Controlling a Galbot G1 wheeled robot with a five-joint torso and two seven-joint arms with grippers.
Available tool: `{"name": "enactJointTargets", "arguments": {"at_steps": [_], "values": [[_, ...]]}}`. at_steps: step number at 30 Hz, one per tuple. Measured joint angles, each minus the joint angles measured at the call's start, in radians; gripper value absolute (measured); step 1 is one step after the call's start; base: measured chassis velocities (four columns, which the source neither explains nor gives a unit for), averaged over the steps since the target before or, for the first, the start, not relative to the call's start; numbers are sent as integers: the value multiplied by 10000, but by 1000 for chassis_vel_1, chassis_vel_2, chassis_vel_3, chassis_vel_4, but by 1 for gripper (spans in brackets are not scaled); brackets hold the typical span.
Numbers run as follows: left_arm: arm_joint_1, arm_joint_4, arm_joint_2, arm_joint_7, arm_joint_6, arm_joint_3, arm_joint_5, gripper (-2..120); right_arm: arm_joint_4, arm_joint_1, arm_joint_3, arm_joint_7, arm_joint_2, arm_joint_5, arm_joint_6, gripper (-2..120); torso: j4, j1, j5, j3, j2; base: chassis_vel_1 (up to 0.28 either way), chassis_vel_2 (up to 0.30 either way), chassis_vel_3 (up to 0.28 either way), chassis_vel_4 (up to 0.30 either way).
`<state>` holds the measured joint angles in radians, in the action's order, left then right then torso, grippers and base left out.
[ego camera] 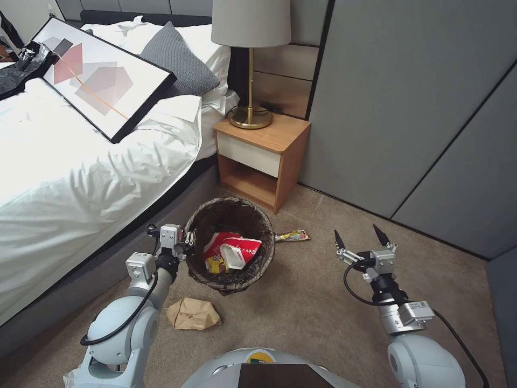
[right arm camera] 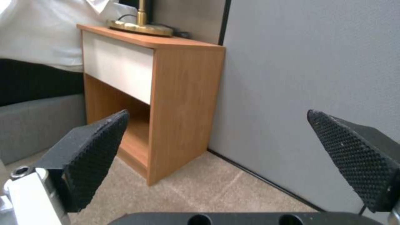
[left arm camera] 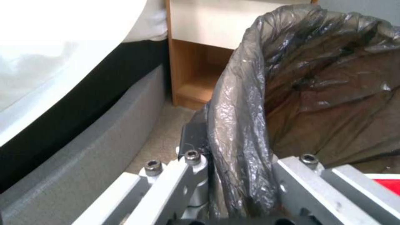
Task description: Pick up the trash bin, then pick up the garbage from the floor and place it into the trash bin.
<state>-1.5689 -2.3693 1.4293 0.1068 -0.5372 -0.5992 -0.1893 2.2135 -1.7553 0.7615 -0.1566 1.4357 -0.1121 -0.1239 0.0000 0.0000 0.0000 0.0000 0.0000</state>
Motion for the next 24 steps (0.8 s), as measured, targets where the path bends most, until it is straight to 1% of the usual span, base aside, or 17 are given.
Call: {"name": "enactJointTargets", "arguments": {"at_steps": [20,24], "values": [[33,39,4,9,-15,39,54,7,-127,28,50,-22,-30,-32,10,100,0,0,0,-1,0,0,0,0,0],[44,98,8,-32,170,37,64,7,-165,53,74,-24,-30,-38,14,100,2,0,0,-1,0,0,0,0,0]]}}
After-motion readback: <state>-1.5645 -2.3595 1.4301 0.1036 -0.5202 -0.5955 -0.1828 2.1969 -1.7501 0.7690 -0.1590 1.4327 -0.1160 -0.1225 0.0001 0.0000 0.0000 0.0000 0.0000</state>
